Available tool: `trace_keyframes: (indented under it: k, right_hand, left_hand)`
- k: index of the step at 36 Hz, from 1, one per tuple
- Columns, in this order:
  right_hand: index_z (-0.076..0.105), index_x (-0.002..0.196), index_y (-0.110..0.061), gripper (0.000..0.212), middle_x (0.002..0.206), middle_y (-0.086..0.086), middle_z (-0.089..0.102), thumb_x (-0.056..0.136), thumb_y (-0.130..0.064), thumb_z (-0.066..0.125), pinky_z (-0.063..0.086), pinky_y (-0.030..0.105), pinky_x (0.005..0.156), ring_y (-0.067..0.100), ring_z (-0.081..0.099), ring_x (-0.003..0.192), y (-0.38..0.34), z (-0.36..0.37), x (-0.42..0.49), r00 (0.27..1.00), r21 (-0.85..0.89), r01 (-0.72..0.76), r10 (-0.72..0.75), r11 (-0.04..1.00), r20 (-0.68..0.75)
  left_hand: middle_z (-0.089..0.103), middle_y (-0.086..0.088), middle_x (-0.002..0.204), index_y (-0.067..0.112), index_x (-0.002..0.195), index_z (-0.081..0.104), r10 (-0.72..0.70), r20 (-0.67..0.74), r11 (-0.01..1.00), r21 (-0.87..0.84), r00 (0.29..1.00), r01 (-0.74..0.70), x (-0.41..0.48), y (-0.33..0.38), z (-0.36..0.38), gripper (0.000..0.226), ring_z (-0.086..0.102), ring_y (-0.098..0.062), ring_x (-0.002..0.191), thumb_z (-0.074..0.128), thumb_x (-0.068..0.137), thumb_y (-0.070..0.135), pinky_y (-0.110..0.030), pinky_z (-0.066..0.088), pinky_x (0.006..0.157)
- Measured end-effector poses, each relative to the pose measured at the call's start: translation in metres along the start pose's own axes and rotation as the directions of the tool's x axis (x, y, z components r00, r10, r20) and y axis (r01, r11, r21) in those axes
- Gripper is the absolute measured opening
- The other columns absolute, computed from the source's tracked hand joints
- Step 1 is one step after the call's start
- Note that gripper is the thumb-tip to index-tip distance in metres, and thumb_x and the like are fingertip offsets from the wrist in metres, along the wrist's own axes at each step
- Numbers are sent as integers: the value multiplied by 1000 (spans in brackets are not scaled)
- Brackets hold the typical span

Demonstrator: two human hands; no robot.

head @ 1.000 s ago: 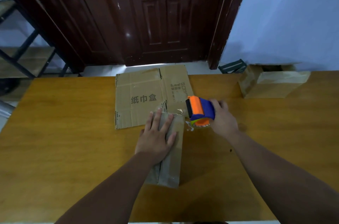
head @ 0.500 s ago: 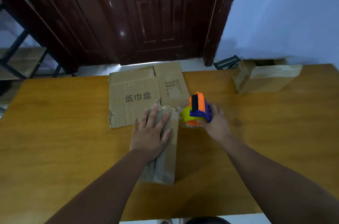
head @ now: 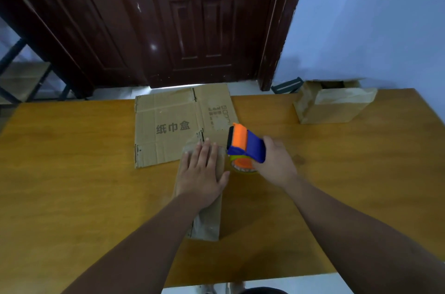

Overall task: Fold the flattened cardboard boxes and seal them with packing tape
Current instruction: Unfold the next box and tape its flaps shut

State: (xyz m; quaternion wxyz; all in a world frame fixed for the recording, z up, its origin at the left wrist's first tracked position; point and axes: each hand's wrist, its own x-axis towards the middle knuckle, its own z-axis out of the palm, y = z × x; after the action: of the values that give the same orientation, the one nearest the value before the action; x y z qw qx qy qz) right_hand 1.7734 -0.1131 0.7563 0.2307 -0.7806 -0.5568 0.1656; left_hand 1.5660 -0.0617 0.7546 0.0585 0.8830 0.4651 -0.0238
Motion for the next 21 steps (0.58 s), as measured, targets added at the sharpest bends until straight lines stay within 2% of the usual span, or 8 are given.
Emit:
trace_keyframes:
  k: [2, 3, 6, 8, 11, 13, 17, 21]
  right_hand:
    - [45, 107, -17, 39, 94, -2, 51, 78, -19, 71, 40, 27, 67, 20, 53, 89, -2, -2, 0, 1000, 38, 12, -12, 999, 7]
    - [45, 110, -16, 40, 96, 0, 52, 79, -16, 70, 39, 27, 67, 22, 54, 91, -3, -3, 1, 1000, 40, 31, -31, 999, 3]
    - [38, 134, -13, 64, 120, 7, 53, 79, -12, 70, 42, 29, 80, 23, 53, 106, -11, -7, 4, 997, 54, 71, -72, 996, 12]
    - [31, 142, -18, 73, 129, 7, 49, 81, -10, 69, 45, 33, 86, 22, 50, 112, -18, -8, 7, 994, 41, 104, -106, 994, 41]
    - [30, 143, -19, 72, 130, 7, 44, 82, -7, 66, 47, 33, 88, 21, 50, 110, -29, -7, 12, 980, -22, 186, -184, 982, 79]
    - [34, 139, -16, 66, 129, 7, 44, 83, -6, 66, 48, 33, 89, 21, 49, 111, -36, -5, 16, 973, 0, 216, -215, 976, 89]
    - [37, 135, -13, 65, 133, 8, 44, 81, -18, 73, 43, 28, 93, 20, 49, 116, -44, 3, 22, 961, 42, 242, -245, 969, 124]
    - [38, 134, -12, 74, 130, 8, 46, 76, -28, 80, 35, 23, 87, 18, 48, 113, -41, 5, 26, 961, 84, 227, -237, 970, 142]
  left_hand:
    - [-14, -2, 160, 21, 150, -15, -1, -5, 1000, 0, 1000, 1, -1, 0, 1, 80, -11, -19, 147, -1, 84, 64, -41, -7, 117]
    - [-14, -2, 160, 21, 149, -15, -1, -4, 1000, -4, 1000, 1, -1, -1, 2, 79, -12, -19, 147, 0, 85, 64, -41, -7, 117]
    - [-15, -2, 159, 22, 149, -17, -15, -9, 1000, -19, 1000, 15, -4, -4, 4, 77, -14, -18, 146, 3, 87, 63, -41, -8, 117]
    - [-16, -2, 159, 22, 146, -21, -32, -24, 999, -18, 999, 32, -7, -8, 5, 75, -15, -18, 146, 1, 86, 62, -41, -8, 117]
    - [-16, -2, 159, 23, 143, -24, -57, -38, 998, -23, 998, 57, -13, -16, 5, 72, -17, -17, 146, 4, 89, 62, -40, -9, 117]
    - [-15, -2, 159, 24, 143, -23, -81, -47, 996, -37, 996, 79, -18, -22, 4, 71, -16, -17, 146, 7, 90, 61, -40, -9, 116]
    - [-16, 0, 159, 26, 142, -24, -111, -57, 993, -43, 992, 109, -27, -35, 2, 71, -16, -16, 146, 2, 87, 62, -38, -9, 116]
    - [-15, 3, 159, 31, 142, -24, -94, -55, 993, -77, 994, 90, -31, -43, 2, 72, -16, -13, 145, 5, 86, 64, -37, -11, 115]
